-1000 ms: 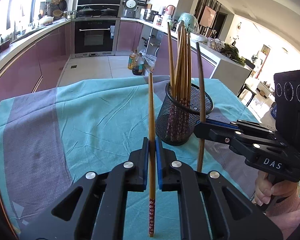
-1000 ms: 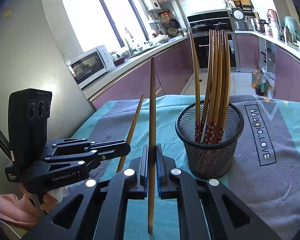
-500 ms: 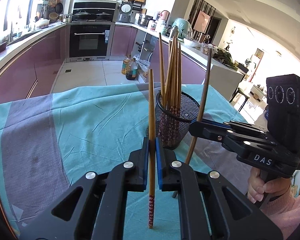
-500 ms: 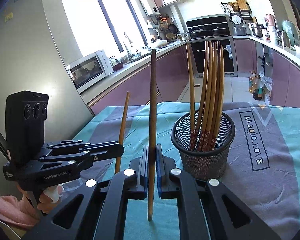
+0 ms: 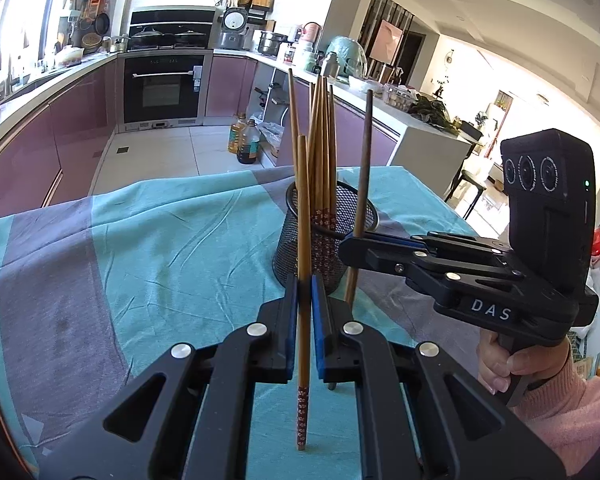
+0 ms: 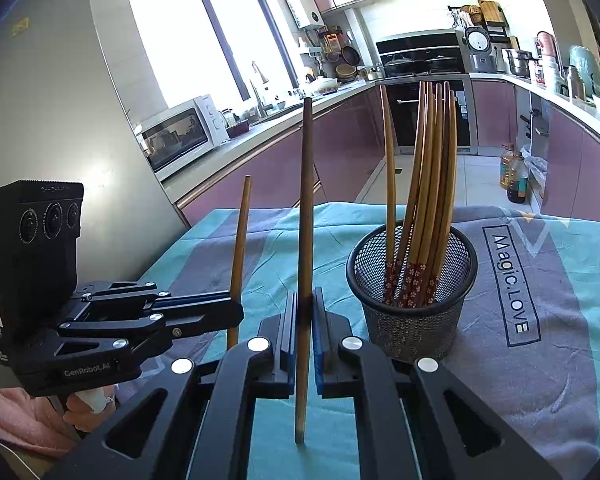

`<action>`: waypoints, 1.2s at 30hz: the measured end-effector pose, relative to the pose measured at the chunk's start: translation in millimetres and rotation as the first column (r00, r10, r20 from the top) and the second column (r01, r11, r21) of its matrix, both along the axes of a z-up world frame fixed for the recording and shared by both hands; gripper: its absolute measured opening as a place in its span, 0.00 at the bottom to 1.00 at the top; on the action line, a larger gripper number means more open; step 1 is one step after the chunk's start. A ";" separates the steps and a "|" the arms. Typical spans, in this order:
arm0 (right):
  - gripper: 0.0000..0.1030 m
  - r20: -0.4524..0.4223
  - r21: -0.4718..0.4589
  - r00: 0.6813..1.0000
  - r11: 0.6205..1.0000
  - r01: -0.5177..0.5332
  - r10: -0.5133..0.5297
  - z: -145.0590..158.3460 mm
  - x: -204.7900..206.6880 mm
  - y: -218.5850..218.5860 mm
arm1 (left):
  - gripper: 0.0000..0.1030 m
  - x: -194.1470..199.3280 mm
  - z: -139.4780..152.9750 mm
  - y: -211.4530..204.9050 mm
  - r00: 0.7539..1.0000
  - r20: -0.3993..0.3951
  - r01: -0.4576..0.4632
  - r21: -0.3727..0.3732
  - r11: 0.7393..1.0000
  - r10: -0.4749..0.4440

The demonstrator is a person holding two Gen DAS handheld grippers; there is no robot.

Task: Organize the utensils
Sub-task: 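Move the left tool's chopstick over the mesh cup while the right tool follows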

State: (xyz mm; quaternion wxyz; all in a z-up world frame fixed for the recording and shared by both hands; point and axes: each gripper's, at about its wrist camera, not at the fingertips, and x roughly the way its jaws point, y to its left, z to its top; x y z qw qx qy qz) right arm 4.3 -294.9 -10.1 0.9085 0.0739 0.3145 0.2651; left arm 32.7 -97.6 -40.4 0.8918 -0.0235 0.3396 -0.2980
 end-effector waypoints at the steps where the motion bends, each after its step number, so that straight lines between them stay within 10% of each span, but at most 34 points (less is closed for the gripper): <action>1: 0.06 0.000 0.001 1.000 1.000 0.001 -0.001 0.1 0.0 -0.3 | 0.07 -0.6 0.2 -0.4 1.000 0.001 0.002 0.001 1.000 -0.002; 36: 0.06 0.089 0.010 0.995 0.999 0.039 -0.040 26.1 -11.7 -18.4 | 0.07 -1.4 22.8 8.1 0.998 0.065 -0.001 -0.035 0.999 0.003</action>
